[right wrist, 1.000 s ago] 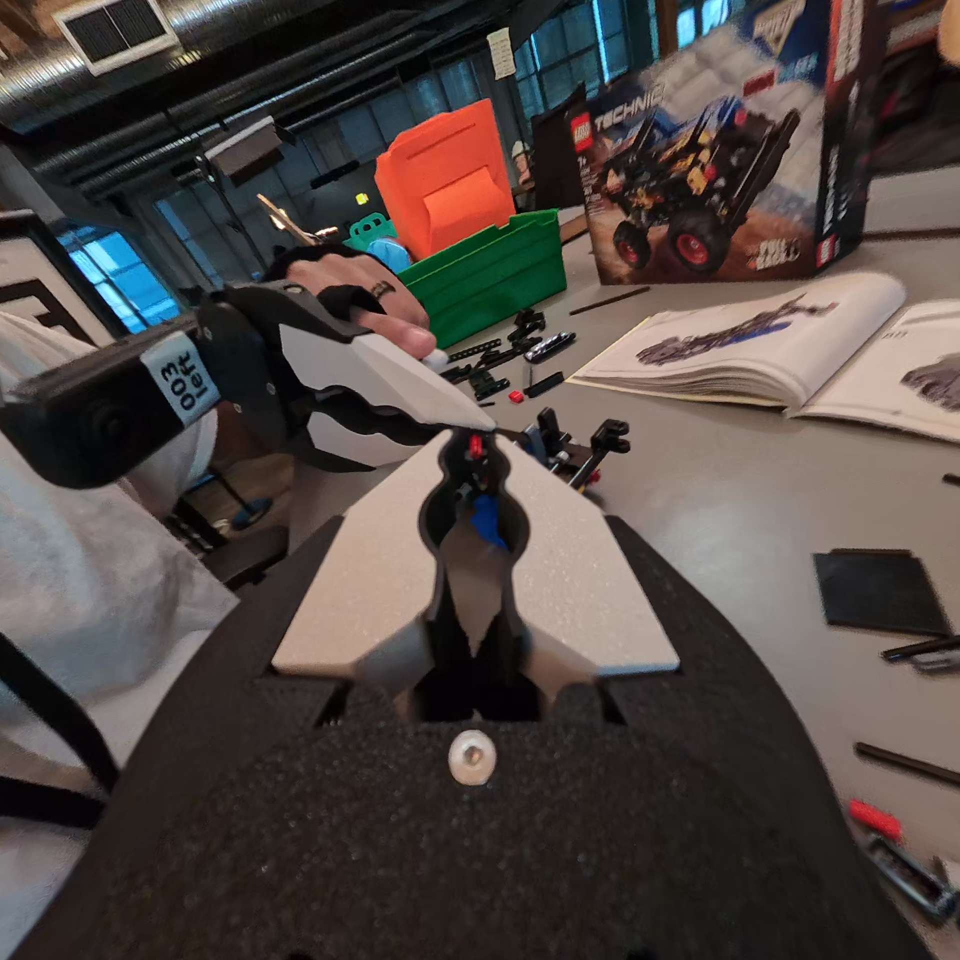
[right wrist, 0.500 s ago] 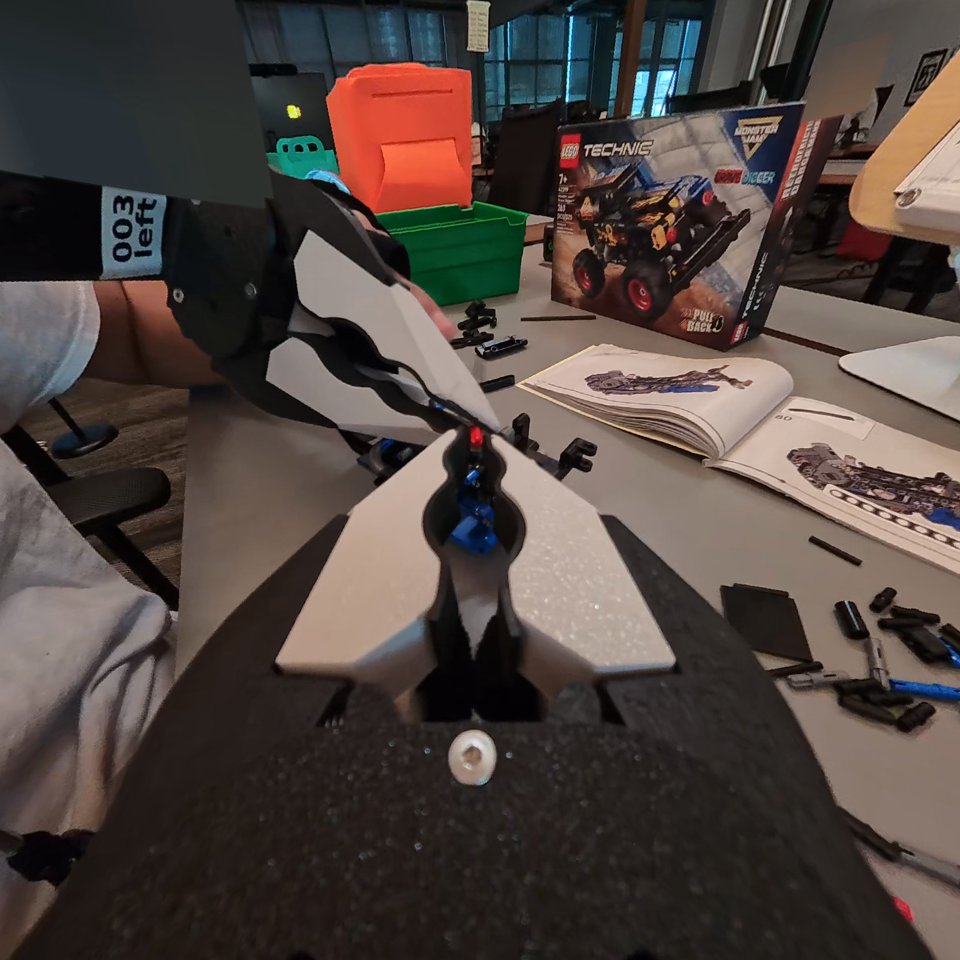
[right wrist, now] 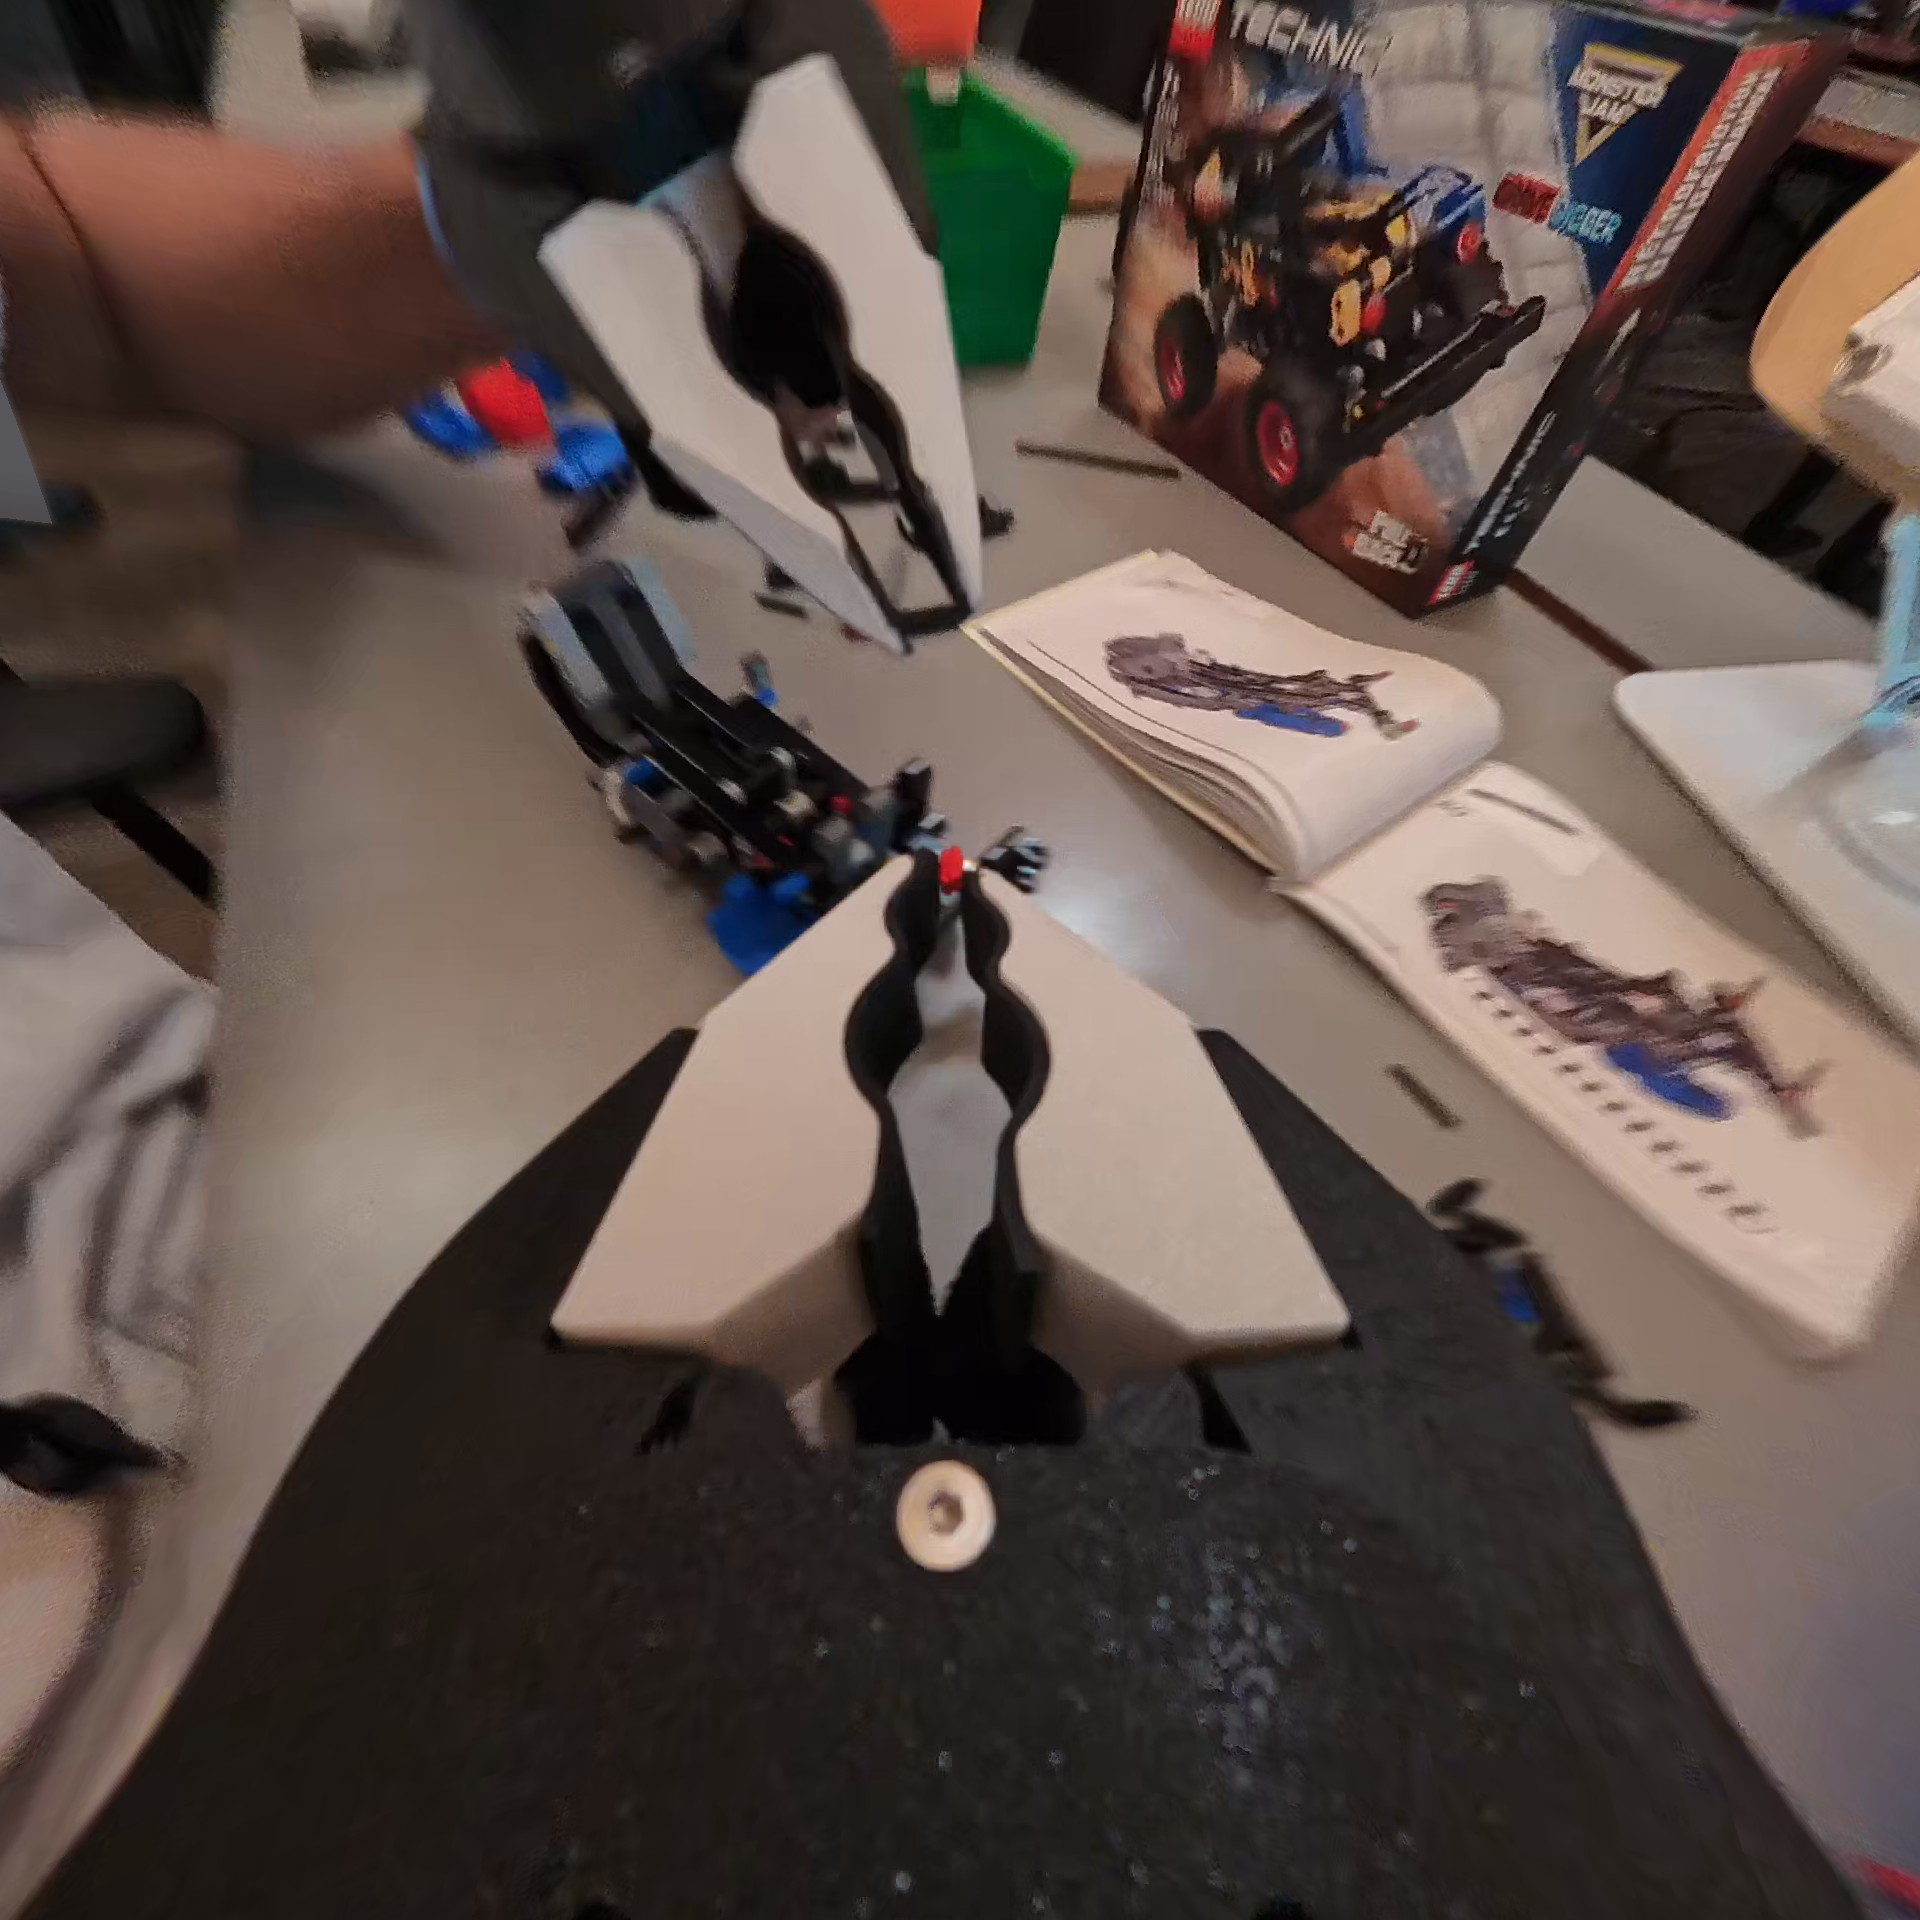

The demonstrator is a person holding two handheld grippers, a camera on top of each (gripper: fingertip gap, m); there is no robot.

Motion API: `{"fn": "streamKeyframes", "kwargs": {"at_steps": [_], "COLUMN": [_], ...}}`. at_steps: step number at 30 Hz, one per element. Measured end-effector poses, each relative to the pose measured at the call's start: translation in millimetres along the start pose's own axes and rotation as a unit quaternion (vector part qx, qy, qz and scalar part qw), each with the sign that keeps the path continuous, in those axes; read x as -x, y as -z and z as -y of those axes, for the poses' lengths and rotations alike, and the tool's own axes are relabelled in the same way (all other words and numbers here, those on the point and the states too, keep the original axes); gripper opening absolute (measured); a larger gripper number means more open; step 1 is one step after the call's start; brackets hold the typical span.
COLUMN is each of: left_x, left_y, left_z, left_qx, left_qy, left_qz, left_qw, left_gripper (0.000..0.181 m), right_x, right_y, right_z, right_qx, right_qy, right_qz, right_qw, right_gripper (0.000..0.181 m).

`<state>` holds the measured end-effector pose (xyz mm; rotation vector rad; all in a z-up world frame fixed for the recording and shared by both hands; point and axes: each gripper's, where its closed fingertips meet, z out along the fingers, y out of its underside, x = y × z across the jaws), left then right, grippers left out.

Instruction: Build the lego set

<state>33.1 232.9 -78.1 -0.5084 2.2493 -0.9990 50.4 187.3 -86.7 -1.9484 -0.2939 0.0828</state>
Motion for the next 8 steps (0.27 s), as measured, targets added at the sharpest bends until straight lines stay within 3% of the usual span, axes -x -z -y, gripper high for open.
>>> {"fn": "streamKeyframes", "kwargs": {"at_steps": [2,4,6,8], "left_x": [2,8,18,19], "left_y": [-9,-23,-32,-29], "left_z": [-29,-44,-41,-30], "left_qx": [0.030,0.009,-0.037,-0.075], "left_qy": [0.098,0.195,0.309,0.394], "left_qz": [-0.110,-0.186,-0.254,-0.337], "left_qw": [0.989,0.963,0.916,0.852], "left_gripper": [0.020,0.021,0.022,0.024], "right_x": [-12,-15,-15,-22], "right_y": [-6,-16,-27,-40], "right_z": [3,10,9,-1], "right_qx": [0.052,0.069,0.080,0.116], "right_qy": [0.051,0.085,0.122,0.147], "right_qz": [0.030,0.091,0.141,0.145], "right_qw": [0.997,0.990,0.979,0.972], "right_gripper": [0.004,0.003,0.003,0.004]}}
